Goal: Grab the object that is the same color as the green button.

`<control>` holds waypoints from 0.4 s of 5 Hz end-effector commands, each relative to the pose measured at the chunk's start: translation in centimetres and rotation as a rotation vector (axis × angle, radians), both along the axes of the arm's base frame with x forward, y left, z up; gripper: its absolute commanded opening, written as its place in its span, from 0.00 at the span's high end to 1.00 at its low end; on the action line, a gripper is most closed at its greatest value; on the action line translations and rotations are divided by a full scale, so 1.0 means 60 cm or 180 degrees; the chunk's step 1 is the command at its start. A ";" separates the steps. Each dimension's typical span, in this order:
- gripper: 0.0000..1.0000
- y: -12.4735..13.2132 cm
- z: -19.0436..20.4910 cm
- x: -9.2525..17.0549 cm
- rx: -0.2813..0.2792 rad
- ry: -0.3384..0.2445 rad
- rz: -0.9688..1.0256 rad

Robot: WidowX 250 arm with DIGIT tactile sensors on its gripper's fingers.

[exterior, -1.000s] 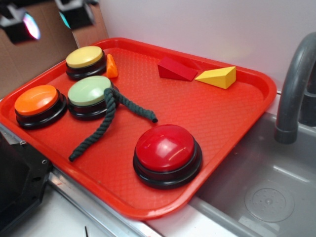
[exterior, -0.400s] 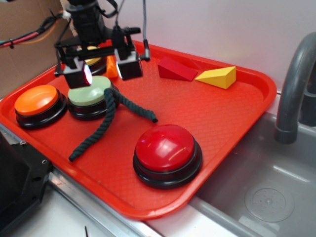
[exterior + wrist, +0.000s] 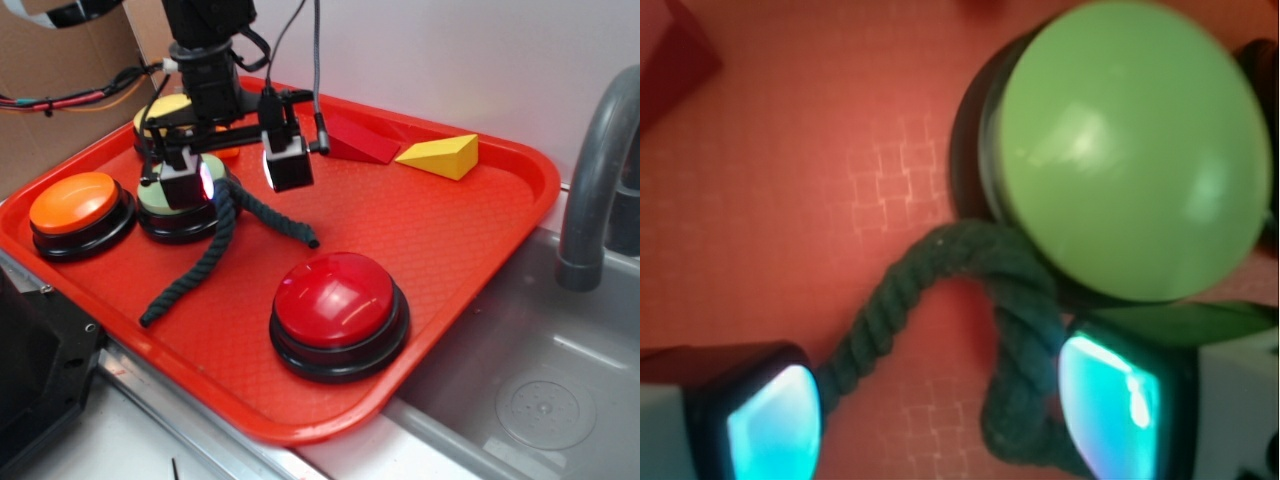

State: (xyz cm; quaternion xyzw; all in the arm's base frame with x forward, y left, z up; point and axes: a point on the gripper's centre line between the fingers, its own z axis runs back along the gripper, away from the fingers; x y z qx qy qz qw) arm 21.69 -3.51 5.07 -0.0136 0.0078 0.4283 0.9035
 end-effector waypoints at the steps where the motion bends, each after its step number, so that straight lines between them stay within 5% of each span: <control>1: 0.37 0.000 -0.017 -0.022 0.0024 0.0060 0.0008; 2: 1.00 0.002 -0.018 -0.025 0.0013 0.0029 -0.0106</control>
